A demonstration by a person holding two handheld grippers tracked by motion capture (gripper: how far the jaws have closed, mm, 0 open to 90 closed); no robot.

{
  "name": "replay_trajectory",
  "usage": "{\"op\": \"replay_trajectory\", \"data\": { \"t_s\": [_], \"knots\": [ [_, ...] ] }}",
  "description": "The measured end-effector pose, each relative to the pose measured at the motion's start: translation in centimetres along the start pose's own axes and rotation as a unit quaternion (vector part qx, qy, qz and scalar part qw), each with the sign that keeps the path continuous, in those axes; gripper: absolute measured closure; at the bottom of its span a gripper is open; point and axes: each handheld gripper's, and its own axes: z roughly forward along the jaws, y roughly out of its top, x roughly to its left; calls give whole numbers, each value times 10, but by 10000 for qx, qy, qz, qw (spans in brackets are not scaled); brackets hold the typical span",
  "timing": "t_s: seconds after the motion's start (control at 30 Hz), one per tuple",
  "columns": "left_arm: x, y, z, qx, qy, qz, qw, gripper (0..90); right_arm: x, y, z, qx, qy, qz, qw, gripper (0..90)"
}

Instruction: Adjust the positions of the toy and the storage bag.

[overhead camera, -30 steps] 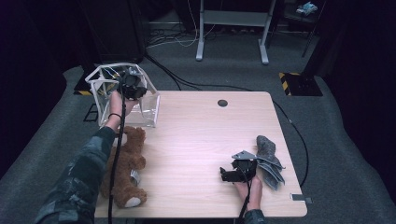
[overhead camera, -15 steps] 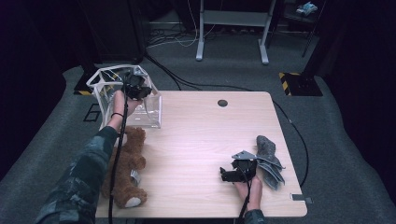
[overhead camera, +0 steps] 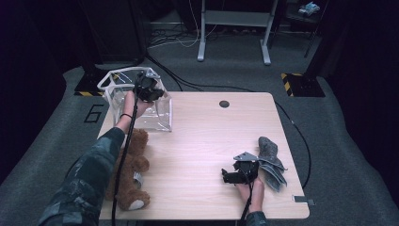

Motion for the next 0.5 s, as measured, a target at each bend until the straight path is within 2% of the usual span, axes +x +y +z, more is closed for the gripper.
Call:
{"op": "replay_trajectory", "data": {
  "t_s": [0.23, 0.47, 0.5],
  "knots": [
    [-10, 4, 2, -58, -142, 107, 9998, 851, 0, 0, 0, 1, -12, -4, 10000, 36],
    [-22, 9, 1, -97, -375, 251, 9989, 855, 0, 0, 0, -2, -21, 3, 10000, 36],
    [-22, 9, 0, -100, -383, 278, 9988, 856, 1, 0, 0, 4, -40, 57, 10000, 36]
  ]
}}
